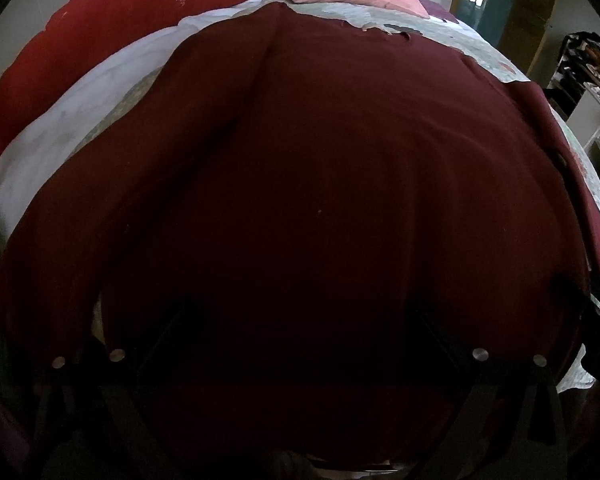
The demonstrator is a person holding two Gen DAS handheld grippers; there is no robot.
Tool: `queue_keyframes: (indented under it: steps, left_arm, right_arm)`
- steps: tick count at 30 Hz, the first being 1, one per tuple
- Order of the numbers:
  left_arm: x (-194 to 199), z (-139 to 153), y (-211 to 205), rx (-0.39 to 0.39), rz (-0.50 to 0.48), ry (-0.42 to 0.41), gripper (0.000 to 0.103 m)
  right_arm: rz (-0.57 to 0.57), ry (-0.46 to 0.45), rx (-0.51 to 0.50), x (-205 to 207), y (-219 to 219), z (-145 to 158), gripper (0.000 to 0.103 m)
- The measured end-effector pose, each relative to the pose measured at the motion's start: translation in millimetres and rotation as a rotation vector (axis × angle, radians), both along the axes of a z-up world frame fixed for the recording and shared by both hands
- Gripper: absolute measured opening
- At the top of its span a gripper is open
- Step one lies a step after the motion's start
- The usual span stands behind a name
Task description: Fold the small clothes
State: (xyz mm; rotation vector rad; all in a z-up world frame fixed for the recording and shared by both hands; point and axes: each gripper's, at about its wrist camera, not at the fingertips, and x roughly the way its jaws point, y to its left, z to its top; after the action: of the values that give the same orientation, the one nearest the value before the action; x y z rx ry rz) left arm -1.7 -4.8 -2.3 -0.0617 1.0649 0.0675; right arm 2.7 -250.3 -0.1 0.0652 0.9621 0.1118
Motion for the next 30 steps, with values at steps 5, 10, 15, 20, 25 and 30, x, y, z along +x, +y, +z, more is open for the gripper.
queue_keyframes:
  steps: [5, 10, 15, 20, 25, 30]
  left_arm:
    - [-3.3, 0.2, 1.5, 0.009, 0.006, -0.013, 0.103]
    - [-4.8, -1.0, 3.8, 0.003, 0.009, -0.057, 0.103]
    - [-4.3, 5.6, 4.7, -0.016, 0.015, -0.055, 0.101]
    - [-10.5, 18.4, -1.9, -0.007, 0.009, -0.042, 0.088]
    - [-22.8, 46.3, -0.7, -0.027, 0.010, -0.155, 0.087]
    - [-37.1, 83.1, 5.6, -0.016, 0.003, -0.302, 0.087]
  right_arm:
    - [0.008, -0.008, -0.015, -1.0, 1.9, -1.1, 0.102]
    - [0.001, -0.038, -0.012, -4.7, 1.9, -2.5, 0.102]
    - [0.006, -0.062, 0.004, -6.7, -0.5, -3.2, 0.103]
    - [0.031, -0.057, -0.018, -7.2, 1.1, -3.3, 0.103]
    - [0.040, -0.042, -0.016, -8.7, 0.7, -1.5, 0.103]
    - [0.000, -0.072, 0.124, -20.6, -33.3, 22.2, 0.089]
